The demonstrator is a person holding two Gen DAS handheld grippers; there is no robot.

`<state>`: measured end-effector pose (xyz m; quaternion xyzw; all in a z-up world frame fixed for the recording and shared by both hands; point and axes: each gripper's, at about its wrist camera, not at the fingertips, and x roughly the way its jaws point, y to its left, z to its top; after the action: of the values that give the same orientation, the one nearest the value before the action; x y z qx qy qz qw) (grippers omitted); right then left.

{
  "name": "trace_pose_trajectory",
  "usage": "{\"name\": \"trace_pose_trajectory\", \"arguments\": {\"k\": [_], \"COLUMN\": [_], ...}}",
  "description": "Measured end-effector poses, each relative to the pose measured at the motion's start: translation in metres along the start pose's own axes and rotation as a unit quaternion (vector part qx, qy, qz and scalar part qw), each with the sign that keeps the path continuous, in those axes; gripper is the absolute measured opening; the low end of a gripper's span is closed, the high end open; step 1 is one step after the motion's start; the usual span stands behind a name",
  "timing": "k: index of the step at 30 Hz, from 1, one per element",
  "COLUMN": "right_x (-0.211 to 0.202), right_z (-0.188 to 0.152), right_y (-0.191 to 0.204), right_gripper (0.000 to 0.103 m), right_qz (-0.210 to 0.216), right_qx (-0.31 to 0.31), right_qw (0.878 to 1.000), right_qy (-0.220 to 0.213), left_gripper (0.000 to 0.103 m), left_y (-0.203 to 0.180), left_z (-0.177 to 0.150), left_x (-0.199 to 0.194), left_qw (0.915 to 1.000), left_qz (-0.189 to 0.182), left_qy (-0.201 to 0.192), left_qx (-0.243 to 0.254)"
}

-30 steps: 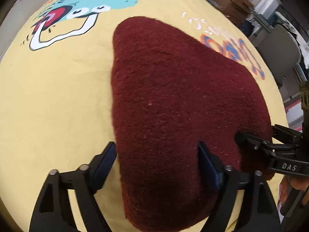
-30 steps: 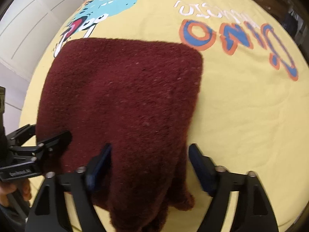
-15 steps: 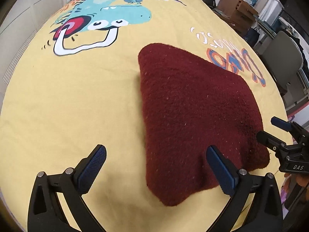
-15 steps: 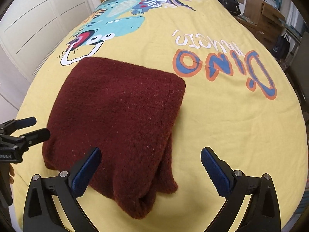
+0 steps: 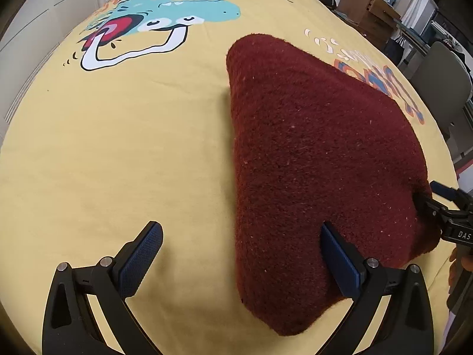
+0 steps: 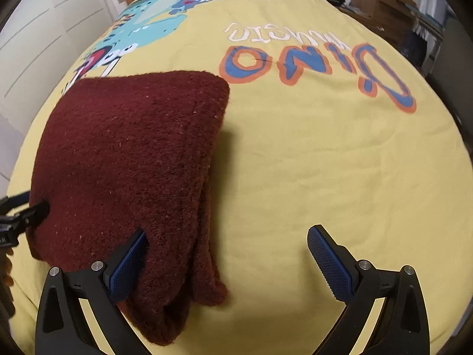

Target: Fold small clothes

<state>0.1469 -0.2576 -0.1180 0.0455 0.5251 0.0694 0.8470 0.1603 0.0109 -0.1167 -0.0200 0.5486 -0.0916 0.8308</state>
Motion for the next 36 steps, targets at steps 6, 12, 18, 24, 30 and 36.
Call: {"name": "trace_pose_trajectory", "arguments": {"k": [6,12,18,24,30,36], "right_x": [-0.030,-0.086,-0.144,-0.171,-0.184,-0.191], "right_z": [0.002,-0.004,-0.020,-0.043,-0.064,-0.076], "right_y": [0.008,0.015,0.022,0.025,0.018,0.010], "right_gripper": [0.103,0.103,0.103,0.103,0.103,0.103], "right_qz": [0.004,-0.004,-0.021,-0.041,-0.051,-0.058], "right_qx": [0.011,0.009,-0.013,-0.032,-0.019,-0.007], "right_qw": [1.000,0.999,0.997,0.995,0.995,0.995], "right_qy": [-0.010,-0.041,-0.070,-0.079,-0.084,-0.081], "left_gripper": [0.102,0.102,0.102,0.102,0.102,0.102], "left_y": [-0.006,-0.014,-0.019,-0.017,-0.012,-0.011], "left_z": [0.002,-0.001,-0.015,-0.040,-0.066,-0.084], "left_x": [-0.019,-0.070,-0.122,-0.150,-0.156,-0.161], "left_qw": [0.9997,0.9983,0.9954,0.9944,0.9930,0.9925], "left_qz": [0.021,0.040,0.071,0.086,0.105,0.112], "left_qy": [-0.010,-0.042,-0.065,-0.061,-0.054,-0.050], "left_qx": [0.004,-0.001,-0.002,0.013,0.008,-0.003]}}
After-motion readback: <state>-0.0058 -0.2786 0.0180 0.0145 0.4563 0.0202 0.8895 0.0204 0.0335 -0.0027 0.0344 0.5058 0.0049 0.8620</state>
